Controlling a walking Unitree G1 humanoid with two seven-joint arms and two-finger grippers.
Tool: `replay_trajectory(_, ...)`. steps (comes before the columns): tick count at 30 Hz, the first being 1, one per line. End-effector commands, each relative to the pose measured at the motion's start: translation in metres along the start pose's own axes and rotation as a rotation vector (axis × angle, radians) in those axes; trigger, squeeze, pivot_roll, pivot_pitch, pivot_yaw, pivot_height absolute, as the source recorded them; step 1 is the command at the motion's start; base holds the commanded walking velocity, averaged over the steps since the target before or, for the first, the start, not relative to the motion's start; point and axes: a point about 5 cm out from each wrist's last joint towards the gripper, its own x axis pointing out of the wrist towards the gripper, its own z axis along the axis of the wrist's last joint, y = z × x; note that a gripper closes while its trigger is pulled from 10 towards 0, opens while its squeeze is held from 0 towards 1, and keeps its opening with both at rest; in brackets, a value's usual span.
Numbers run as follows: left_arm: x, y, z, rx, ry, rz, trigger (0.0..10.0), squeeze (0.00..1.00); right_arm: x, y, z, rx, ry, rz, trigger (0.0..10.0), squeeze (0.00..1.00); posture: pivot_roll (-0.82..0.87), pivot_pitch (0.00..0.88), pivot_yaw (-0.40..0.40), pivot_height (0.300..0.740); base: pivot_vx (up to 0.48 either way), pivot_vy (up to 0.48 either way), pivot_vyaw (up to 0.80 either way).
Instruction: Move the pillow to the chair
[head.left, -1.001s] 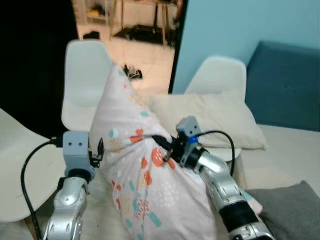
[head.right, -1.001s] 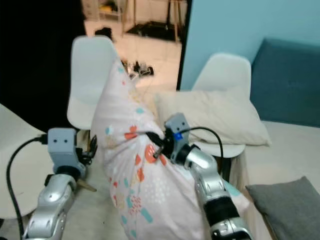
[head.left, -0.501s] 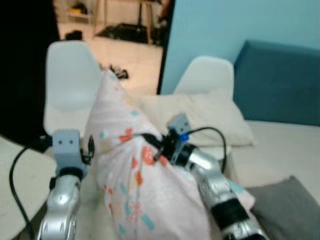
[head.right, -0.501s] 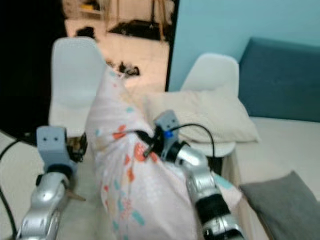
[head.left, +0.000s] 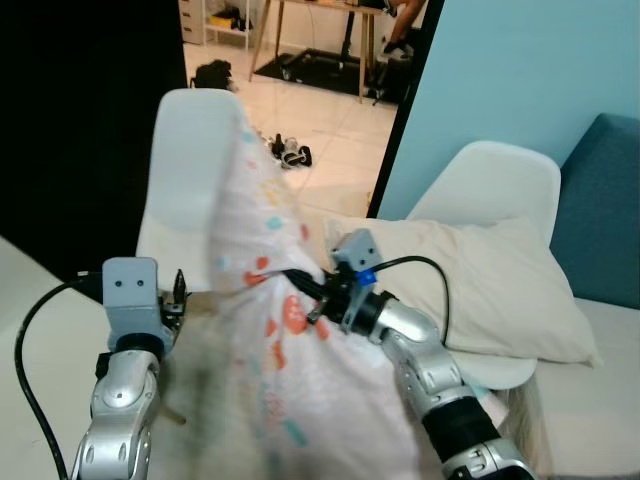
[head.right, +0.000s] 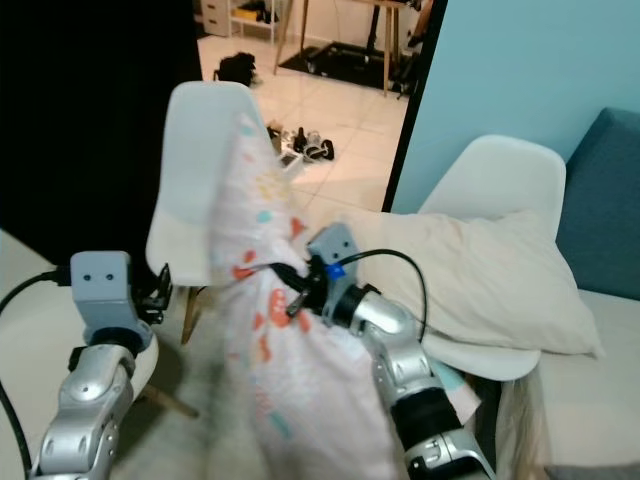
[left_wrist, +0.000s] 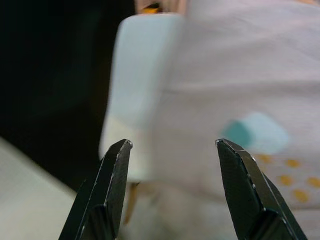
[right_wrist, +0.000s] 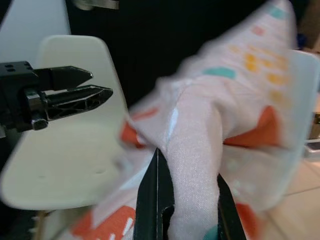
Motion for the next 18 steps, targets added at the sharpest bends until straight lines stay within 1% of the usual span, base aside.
replay_trajectory(1, -0.0008, -0.0065, -0.0008, 0.006, 0.008, -0.020, 10.0, 0.00, -0.0005, -0.0060, 0.0157, -0.053, -0.072, -0.014, 10.0, 0.00, -0.02, 0.000, -0.081, 0.740, 0.480, 0.000, 0.49)
replay_trajectory(6, -0.0005, -0.0066, -0.0003, 0.007, 0.006, -0.021, 10.0, 0.00, -0.0005, -0.0062, 0.0148, -0.050, -0.063, -0.017, 10.0, 0.00, -0.02, 0.000, -0.082, 0.740, 0.480, 0.000, 0.79)
replay_trajectory(7, -0.0003, -0.0066, -0.0001, 0.007, 0.006, -0.022, 10.0, 0.00, -0.0003, -0.0069, 0.0145, -0.050, -0.060, -0.026, 10.0, 0.00, -0.02, 0.000, -0.082, 0.740, 0.480, 0.000, 0.43)
replay_trajectory(10, 0.0008, -0.0072, 0.0014, 0.007, 0.000, -0.031, 10.0, 0.00, -0.0001, -0.0093, 0.0142, -0.028, -0.061, -0.048, 10.0, 0.00, -0.02, 0.000, -0.082, 0.740, 0.480, 0.000, 0.00)
replay_trajectory(12, 0.0033, -0.0095, 0.0045, 0.010, -0.015, -0.059, 10.0, 0.00, 0.0005, -0.0116, 0.0135, -0.008, -0.056, -0.065, 10.0, 0.00, -0.02, 0.000, -0.082, 0.740, 0.480, 0.000, 0.00)
replay_trajectory(15, 0.0038, -0.0102, 0.0050, 0.014, -0.018, -0.064, 10.0, 0.00, 0.0006, -0.0122, 0.0136, -0.006, -0.057, -0.070, 10.0, 0.00, -0.02, 0.000, -0.082, 0.740, 0.480, 0.000, 0.00)
replay_trajectory(17, 0.0041, -0.0134, 0.0037, 0.025, -0.013, -0.083, 10.0, 0.00, 0.0011, -0.0147, 0.0120, 0.012, -0.042, -0.094, 10.0, 0.00, -0.02, 0.000, -0.081, 0.740, 0.480, 0.000, 0.00)
replay_trajectory(18, 0.0040, -0.0142, 0.0033, 0.027, -0.011, -0.087, 10.0, 0.00, 0.0013, -0.0157, 0.0116, 0.029, -0.038, -0.098, 10.0, 0.00, -0.02, 0.000, -0.081, 0.740, 0.480, 0.000, -0.79)
